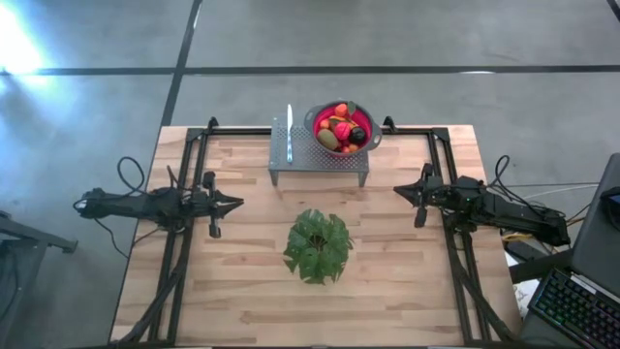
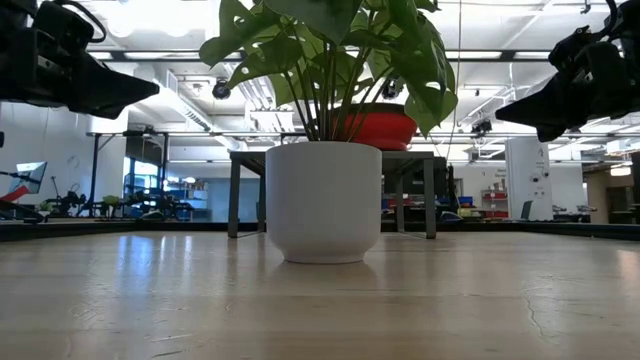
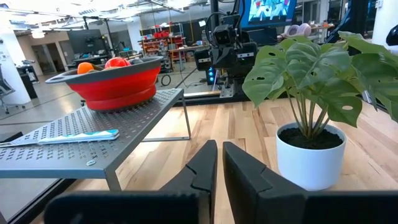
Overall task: Pick & Place Fruit
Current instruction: Return to Home Position
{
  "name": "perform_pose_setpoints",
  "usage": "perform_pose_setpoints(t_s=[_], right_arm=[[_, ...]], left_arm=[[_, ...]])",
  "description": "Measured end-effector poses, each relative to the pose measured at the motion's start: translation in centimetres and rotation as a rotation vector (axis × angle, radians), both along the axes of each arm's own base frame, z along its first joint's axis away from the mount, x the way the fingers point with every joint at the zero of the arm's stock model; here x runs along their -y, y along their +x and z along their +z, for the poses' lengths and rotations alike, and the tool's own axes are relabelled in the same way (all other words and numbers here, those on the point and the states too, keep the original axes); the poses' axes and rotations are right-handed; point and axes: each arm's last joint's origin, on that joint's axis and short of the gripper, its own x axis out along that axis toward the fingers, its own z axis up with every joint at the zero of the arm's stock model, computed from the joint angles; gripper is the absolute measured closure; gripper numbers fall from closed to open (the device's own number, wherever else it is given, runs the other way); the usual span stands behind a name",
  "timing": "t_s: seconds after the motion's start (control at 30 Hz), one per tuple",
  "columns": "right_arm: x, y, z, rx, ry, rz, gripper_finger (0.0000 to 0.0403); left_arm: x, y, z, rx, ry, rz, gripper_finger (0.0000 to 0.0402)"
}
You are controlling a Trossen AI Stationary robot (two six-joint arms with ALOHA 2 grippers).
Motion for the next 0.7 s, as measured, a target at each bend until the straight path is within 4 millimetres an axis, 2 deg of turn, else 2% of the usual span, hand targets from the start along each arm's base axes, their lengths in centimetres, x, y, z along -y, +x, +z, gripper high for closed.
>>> perform_pose_setpoints(t_s=[0.7], right_arm=[[0.0,0.0,0.01,0.0,0.0,0.0,0.0394]], left_arm=[[0.0,0.0,0.0,0.0,0.0,0.0,0.0366]])
